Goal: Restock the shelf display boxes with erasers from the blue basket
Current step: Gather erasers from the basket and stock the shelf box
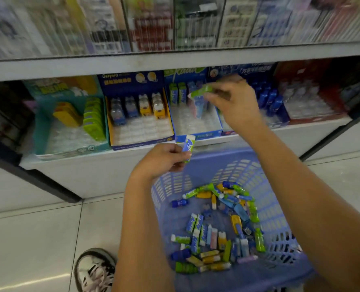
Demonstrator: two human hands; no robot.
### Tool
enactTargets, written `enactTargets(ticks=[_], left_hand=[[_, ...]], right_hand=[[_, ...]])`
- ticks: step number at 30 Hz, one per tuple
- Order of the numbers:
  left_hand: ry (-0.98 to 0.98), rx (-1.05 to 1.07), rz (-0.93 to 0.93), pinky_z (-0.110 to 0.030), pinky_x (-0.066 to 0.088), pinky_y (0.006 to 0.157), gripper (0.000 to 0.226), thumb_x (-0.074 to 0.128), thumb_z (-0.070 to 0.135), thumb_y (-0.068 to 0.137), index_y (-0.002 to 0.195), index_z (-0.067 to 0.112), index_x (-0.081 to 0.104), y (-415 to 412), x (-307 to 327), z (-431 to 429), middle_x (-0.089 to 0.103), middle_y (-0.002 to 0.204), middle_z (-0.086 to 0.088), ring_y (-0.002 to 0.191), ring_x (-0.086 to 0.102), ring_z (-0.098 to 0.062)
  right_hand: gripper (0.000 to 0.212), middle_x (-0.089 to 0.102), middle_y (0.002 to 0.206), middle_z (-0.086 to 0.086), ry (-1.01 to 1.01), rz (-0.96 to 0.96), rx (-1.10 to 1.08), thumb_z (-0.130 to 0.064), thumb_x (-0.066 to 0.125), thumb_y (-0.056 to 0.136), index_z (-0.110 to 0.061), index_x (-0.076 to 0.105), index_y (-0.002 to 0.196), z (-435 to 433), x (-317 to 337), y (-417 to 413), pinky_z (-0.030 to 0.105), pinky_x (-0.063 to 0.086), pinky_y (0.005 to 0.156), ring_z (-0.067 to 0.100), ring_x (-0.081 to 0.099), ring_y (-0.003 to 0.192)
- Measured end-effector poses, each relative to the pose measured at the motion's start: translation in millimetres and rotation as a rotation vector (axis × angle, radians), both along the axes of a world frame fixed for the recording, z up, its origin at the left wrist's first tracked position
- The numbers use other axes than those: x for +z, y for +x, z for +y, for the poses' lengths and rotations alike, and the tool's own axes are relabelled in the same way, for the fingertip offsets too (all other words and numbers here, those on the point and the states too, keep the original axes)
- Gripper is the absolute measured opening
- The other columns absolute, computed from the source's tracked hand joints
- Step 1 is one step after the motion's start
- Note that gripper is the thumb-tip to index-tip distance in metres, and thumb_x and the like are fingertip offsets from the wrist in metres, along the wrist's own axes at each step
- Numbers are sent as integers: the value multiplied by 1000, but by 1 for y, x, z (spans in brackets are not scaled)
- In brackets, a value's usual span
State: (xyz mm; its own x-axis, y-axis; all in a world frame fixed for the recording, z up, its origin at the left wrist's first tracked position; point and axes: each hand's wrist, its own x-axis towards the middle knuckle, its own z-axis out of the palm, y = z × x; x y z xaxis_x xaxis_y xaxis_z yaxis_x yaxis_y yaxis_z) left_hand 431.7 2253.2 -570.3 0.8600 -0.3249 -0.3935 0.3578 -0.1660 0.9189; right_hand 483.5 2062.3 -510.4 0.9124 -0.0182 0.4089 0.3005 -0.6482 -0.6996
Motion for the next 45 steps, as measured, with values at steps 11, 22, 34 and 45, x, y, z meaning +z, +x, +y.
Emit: enactTargets(ticks=[11,22,34,45], left_hand=[[-111,342,-111,-17,53,59,16,64,16,89,74,10,64,8,9,-8,59,65,-3,59,57,-10],[-190,457,-116,-19,58,69,14,62,13,90,99,3,67,12,5,-11,66,73,-2,64,63,-11],[-256,604,-246,-17,54,68,14,65,9,88,101,15,65,15,11,-26,69,87,-4,76,69,-13],[308,321,-528,-16,41,92,43,51,21,97,139,14,45,7,13,-52,50,141,-4,125,49,-17]], right_hand=[[22,66,115,9,-506,276,47,-15,64,85,-11,68,107,39,0,91,23,42,85,25,59,108],[25,66,115,13,-531,280,99,-18,65,87,-4,68,108,36,1,93,28,43,92,27,59,108],[11,71,84,-5,174,514,240,-33,70,82,-24,69,90,32,-6,25,15,48,62,-1,62,68],[24,59,81,2,113,277,104,-7,54,94,-2,55,117,27,-8,19,12,44,63,2,59,65]])
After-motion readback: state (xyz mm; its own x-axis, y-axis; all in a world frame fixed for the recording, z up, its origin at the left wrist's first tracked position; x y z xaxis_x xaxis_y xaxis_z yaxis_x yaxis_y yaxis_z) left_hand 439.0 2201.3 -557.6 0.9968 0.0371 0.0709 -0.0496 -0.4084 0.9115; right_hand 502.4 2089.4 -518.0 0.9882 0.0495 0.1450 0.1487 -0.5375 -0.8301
